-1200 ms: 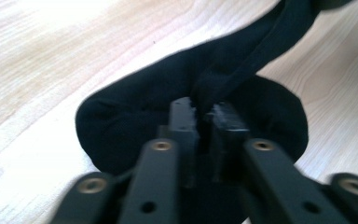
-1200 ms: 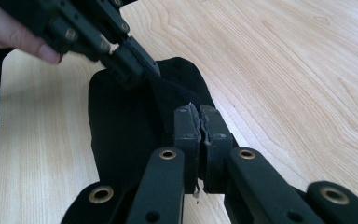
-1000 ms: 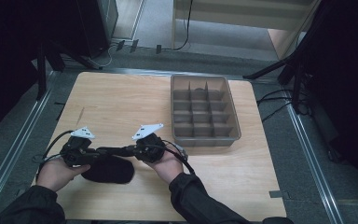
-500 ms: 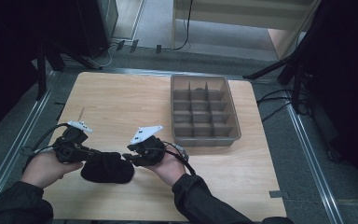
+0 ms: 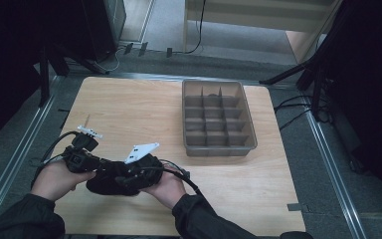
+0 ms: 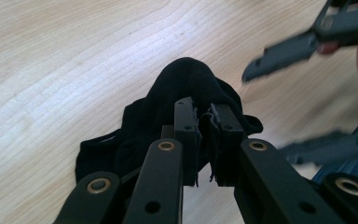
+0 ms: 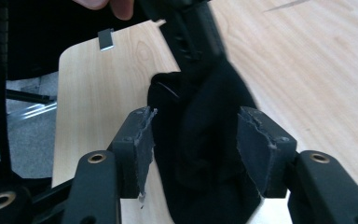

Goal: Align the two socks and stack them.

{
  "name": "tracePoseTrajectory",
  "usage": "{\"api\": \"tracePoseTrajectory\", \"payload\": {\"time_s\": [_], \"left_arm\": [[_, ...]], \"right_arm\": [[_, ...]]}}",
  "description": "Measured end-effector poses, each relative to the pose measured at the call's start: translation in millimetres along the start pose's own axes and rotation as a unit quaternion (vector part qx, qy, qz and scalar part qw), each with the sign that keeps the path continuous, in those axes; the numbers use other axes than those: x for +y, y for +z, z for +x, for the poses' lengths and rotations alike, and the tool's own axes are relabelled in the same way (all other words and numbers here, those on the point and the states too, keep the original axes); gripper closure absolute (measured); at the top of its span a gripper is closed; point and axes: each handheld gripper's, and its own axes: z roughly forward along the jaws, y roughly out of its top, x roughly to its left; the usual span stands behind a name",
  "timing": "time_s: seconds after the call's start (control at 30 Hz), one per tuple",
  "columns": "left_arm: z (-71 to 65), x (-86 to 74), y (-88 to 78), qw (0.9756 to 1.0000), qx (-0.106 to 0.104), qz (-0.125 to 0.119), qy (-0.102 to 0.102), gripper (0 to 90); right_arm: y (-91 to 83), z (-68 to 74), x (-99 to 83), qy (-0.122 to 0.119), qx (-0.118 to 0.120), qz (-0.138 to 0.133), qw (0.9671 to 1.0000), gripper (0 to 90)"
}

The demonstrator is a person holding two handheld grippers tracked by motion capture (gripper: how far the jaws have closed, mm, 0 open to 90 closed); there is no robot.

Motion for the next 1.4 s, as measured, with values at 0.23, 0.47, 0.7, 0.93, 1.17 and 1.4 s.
{"api": "tracePoseTrajectory", "payload": {"time_s": [0.23,0.47,0.7,0.93,1.17,1.4], "left_arm": [[-4.5,-3.1,-1.9,0.9996,-0.005,-0.004,0.028,82.4],[-10.3,-16.0,-22.3,0.9989,-0.016,-0.009,0.043,81.0],[-8.1,-21.6,-18.1,0.9967,-0.024,0.014,0.076,77.6],[4.4,-11.4,6.1,0.9951,-0.012,-0.014,0.097,72.4],[14.9,-1.1,15.5,0.9941,0.003,-0.045,0.098,65.1],[27.2,-0.3,12.6,0.9914,0.026,-0.097,0.085,45.5]], "right_arm": [[10.0,-1.1,-4.2,-0.003,-0.034,0.04,0.9986,87.7],[-15.1,3.2,4.6,-0.003,0.0,0.026,0.9997,88.4],[-23.7,3.5,4.8,-0.011,0.035,0.073,0.9967,88.2],[-14.7,-14.5,0.3,-0.004,0.023,0.097,0.995,86.8],[-14.0,-32.7,-0.9,-0.002,-0.011,0.096,0.9954,79.0],[-14.4,-42.9,0.1,-0.011,-0.051,0.085,0.995,67.1]]}}
